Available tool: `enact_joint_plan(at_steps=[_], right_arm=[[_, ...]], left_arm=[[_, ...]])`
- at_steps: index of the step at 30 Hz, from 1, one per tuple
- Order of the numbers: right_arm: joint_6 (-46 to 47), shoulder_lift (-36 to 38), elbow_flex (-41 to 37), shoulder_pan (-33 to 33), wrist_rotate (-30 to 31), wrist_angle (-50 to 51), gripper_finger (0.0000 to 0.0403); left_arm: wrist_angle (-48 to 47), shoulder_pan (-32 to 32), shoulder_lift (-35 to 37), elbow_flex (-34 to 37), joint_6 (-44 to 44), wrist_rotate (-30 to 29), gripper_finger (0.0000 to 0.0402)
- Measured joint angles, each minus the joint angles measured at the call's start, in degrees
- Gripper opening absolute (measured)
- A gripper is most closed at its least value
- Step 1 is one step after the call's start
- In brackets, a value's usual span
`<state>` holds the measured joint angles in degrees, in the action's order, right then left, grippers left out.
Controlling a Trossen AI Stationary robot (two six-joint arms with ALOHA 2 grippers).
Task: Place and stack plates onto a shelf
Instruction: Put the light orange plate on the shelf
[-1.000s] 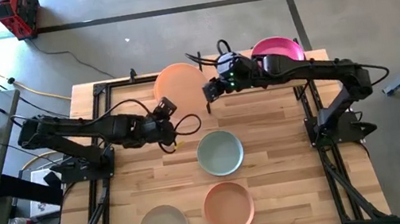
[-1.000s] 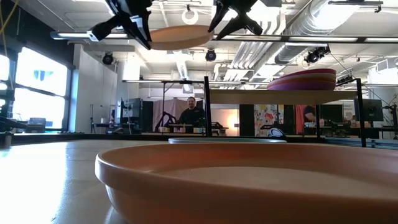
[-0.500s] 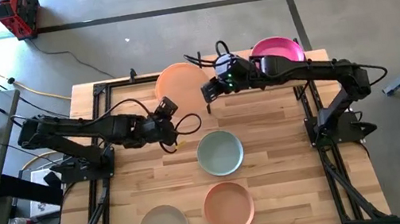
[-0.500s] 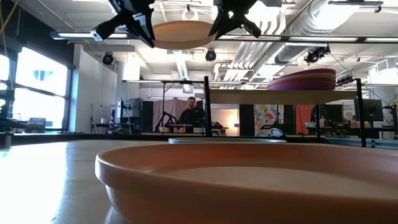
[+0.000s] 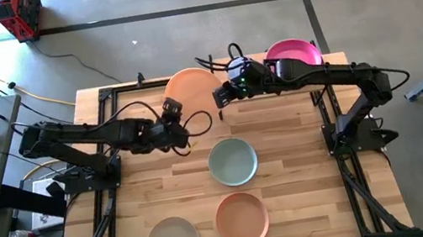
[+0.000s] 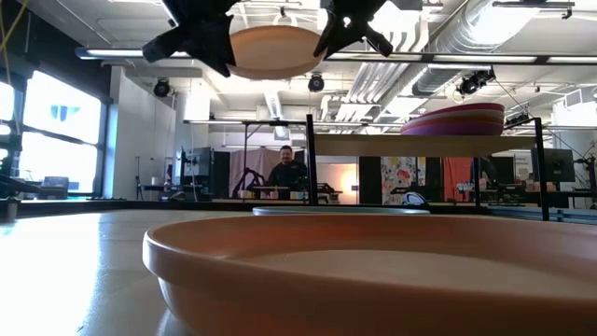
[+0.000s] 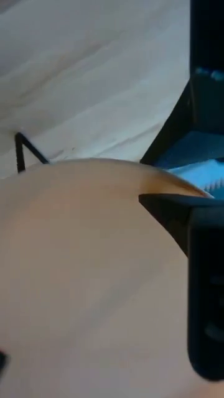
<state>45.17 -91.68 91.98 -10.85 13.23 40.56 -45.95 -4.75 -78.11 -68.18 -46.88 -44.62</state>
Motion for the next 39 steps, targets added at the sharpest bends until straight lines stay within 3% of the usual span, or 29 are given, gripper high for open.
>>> enact_joint_plan(at_steps=[6, 11, 16, 21, 31, 39], right_arm=[[1.22, 0.00, 0.00, -0.03, 0.10, 0.77, 0.0002], [1.05, 0.66, 0.00, -1.55, -0.46, 1.43, 0.0001], [-0.26, 2.60, 0.00, -3.71, -1.73, 1.38, 0.0001], [-1.89, 4.60, 0.04, -7.24, -3.56, 2.56, 0.0000], [-1.87, 5.09, 0.09, -10.71, -3.98, 3.82, 0.0000], [-0.17, 5.02, 0.09, -12.05, -3.46, 3.33, 0.0000]], left_arm=[[0.07, 1.00, 0.00, -0.02, 12.66, 1.66, 0.0112], [0.27, -0.78, 0.15, -0.05, 25.84, -4.63, 0.0130], [0.55, -2.08, 0.15, -1.62, 31.25, -6.97, 0.0131], [4.04, -2.02, 0.17, -4.24, 30.99, -8.73, 0.0131], [23.77, 3.80, 0.48, -7.32, 16.14, -9.27, 0.0131], [24.19, 6.38, 0.46, -7.34, 15.08, -6.77, 0.0131]])
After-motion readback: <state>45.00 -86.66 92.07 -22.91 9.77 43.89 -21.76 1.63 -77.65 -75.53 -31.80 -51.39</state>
